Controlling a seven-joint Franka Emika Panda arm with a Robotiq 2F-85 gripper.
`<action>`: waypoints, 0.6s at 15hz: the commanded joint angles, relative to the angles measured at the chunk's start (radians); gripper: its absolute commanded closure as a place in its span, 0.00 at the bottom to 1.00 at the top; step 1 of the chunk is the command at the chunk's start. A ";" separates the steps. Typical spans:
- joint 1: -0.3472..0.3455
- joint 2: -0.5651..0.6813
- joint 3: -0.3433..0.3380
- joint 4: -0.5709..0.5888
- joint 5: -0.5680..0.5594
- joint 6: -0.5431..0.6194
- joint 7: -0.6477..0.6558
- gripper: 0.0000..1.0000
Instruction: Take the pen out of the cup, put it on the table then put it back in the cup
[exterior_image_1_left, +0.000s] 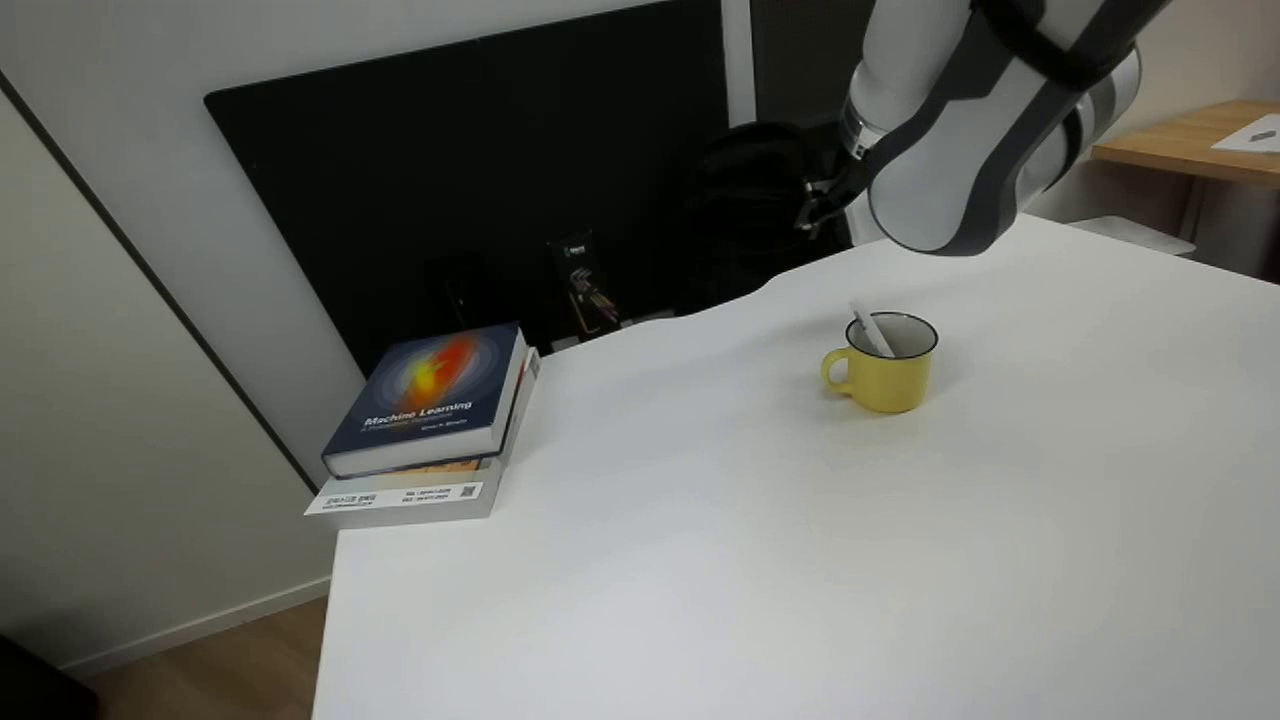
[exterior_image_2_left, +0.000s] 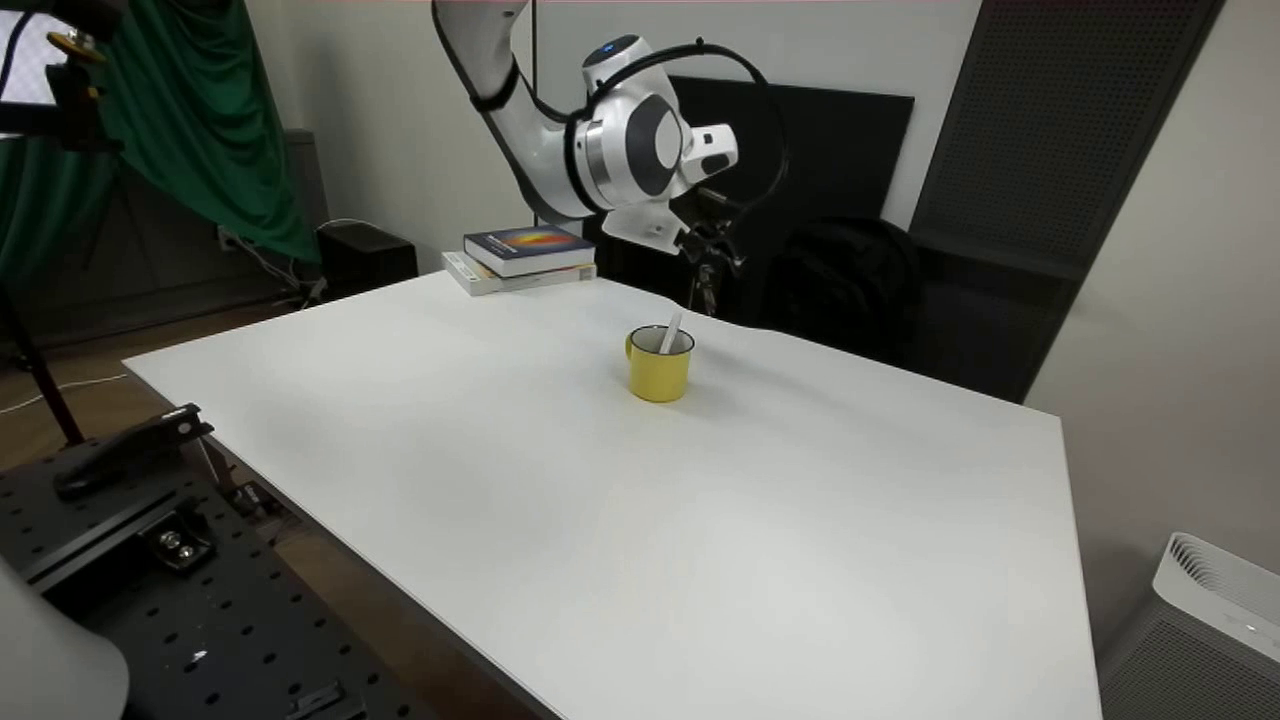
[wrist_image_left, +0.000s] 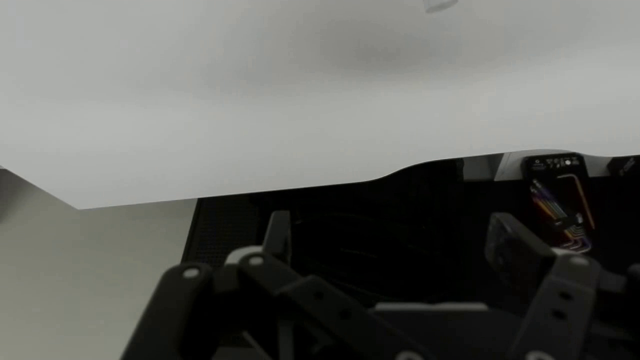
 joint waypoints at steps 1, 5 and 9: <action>0.032 0.006 -0.019 -0.007 0.068 -0.010 -0.043 0.00; 0.053 0.006 -0.023 -0.016 0.074 -0.034 -0.033 0.00; 0.052 0.006 -0.029 -0.019 0.075 -0.034 -0.033 0.00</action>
